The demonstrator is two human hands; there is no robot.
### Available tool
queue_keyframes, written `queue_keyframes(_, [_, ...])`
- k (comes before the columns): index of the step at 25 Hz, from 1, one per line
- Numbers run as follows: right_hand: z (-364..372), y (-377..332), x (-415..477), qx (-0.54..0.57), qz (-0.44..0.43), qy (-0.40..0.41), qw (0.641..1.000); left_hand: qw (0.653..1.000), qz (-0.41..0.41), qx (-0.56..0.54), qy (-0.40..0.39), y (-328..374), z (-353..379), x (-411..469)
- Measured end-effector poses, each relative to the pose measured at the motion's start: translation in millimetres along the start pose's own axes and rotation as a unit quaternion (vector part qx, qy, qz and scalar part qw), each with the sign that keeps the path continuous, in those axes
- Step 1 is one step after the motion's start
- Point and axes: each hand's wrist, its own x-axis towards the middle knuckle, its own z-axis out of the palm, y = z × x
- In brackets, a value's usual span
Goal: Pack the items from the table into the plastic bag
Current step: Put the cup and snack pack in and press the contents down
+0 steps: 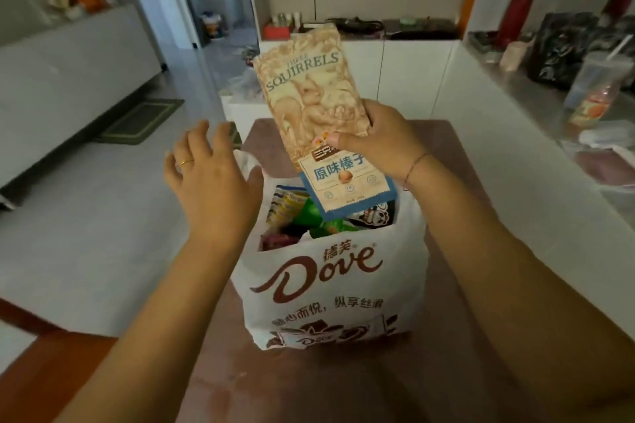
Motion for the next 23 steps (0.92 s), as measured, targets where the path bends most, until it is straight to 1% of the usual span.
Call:
queue_keyframes(2, [15,10,3,0.000,0.018,-0.016,1.000,0.996,-0.062,-0.010,-0.058,-16,7,-2])
queue_keyframes(4, [26,19,2,-0.005,0.024,-0.027,0.999,0.979,-0.132,-0.085,-0.131,-24,13,-3])
queue_keyframes(5, [32,23,0,-0.034,0.029,-0.044,0.998,0.964,-0.157,-0.140,-0.160,-26,15,-4])
queue_keyframes(7, [42,31,-5,-0.119,0.044,-0.107,0.986,0.924,-0.208,-0.266,-0.182,-26,18,-4])
queue_keyframes(9, [46,36,-10,-0.137,0.068,-0.171,0.973,0.861,-0.279,-0.387,-0.176,-23,17,-3])
queue_keyframes(10, [43,36,-10,-0.138,0.080,-0.197,0.967,0.829,-0.311,-0.431,-0.173,-22,17,-3])
queue_keyframes(11, [38,32,-9,-0.151,0.085,-0.224,0.959,0.806,-0.331,-0.461,-0.169,-23,16,-2])
queue_keyframes(13, [22,23,-4,-0.219,0.077,-0.273,0.934,0.779,-0.348,-0.493,-0.168,-24,13,-2])
queue_keyframes(15, [7,12,4,-0.277,0.068,-0.310,0.907,0.771,-0.339,-0.511,-0.173,-24,11,-3])
queue_keyframes(16, [2,6,7,-0.294,0.067,-0.333,0.893,0.767,-0.331,-0.522,-0.174,-23,9,-4])
queue_keyframes(18, [0,-4,12,-0.322,0.065,-0.385,0.863,0.748,-0.324,-0.556,-0.163,-21,6,-5])
queue_keyframes(20, [6,-13,16,-0.357,0.065,-0.436,0.824,0.729,-0.321,-0.587,-0.142,-21,3,-3])
queue_keyframes(21, [13,-15,19,-0.383,0.065,-0.455,0.801,0.728,-0.320,-0.591,-0.134,-22,1,-2])
queue_keyframes(23, [34,-16,28,-0.449,0.063,-0.479,0.752,0.740,-0.313,-0.582,-0.130,-23,-2,-1])
